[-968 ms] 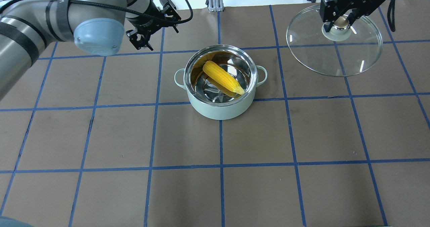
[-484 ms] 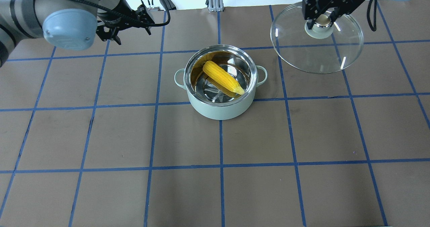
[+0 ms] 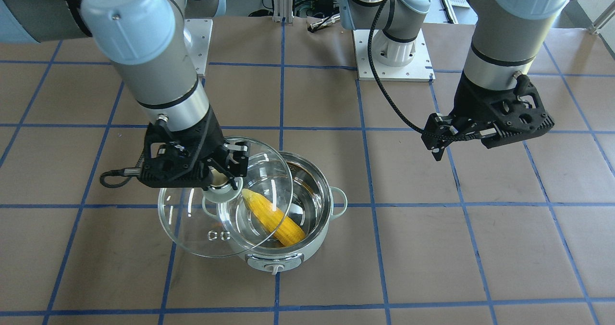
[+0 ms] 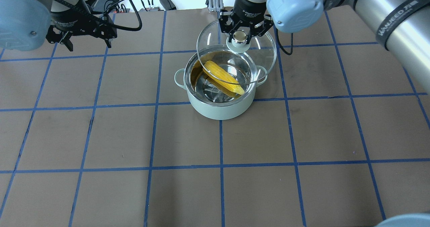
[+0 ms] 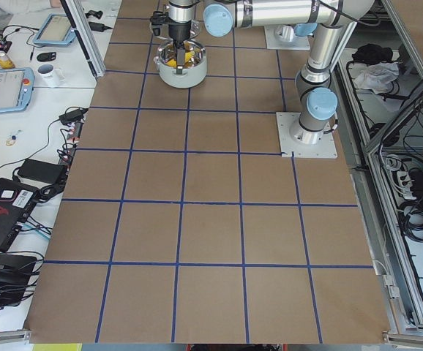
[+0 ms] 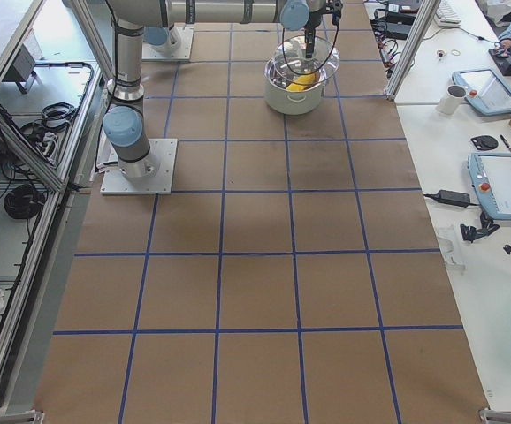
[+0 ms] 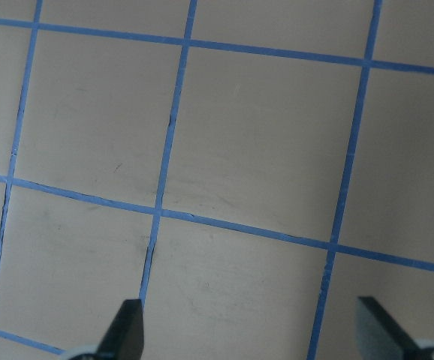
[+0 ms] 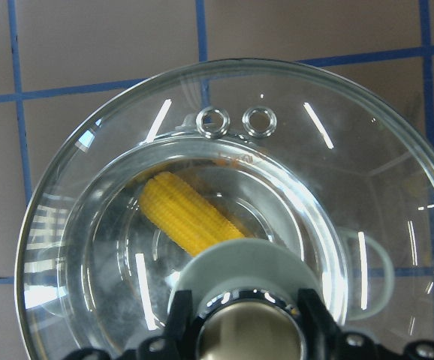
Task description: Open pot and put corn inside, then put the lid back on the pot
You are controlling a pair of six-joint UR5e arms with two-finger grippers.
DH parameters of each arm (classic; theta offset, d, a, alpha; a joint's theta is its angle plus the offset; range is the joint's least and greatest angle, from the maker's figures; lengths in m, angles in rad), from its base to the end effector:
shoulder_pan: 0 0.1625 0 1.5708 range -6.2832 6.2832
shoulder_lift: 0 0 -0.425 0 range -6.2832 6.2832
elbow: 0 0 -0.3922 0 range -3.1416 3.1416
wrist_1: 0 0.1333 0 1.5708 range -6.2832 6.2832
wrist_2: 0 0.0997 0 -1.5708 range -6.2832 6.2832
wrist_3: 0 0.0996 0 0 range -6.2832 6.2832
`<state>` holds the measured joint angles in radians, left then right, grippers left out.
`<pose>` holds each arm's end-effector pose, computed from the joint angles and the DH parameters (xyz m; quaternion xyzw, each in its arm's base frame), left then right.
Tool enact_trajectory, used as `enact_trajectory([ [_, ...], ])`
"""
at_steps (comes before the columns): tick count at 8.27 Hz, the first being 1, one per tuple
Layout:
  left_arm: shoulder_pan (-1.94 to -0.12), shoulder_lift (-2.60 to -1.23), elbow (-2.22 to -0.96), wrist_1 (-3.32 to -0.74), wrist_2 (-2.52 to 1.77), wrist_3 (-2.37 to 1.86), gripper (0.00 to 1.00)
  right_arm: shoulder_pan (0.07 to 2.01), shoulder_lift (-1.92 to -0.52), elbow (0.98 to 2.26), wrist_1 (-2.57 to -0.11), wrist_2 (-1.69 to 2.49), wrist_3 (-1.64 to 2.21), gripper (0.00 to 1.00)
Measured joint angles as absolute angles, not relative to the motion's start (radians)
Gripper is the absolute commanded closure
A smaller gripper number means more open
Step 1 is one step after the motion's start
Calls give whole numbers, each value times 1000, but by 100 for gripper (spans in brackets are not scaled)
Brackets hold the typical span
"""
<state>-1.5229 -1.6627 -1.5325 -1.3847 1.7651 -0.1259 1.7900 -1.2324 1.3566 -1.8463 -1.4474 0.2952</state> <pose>-0.0880 -0.5472 0.4810 -0.0926 0.9888 -0.0696 0.0941 0.2821 -0.5967 0.4321 0.0332 0.9947 -0.0573 0.0786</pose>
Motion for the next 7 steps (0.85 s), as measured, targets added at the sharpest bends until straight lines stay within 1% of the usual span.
enact_trajectory([
  [3,-1545,-1650,-1533,-1419,1730,-124,0,1846,-1177,1360,-1894,-1435,357,81],
  [7,-1558,-1669,-1535,-1357,1626,-116,0,1870,-1151,1371,-1902,-1434,345,81],
])
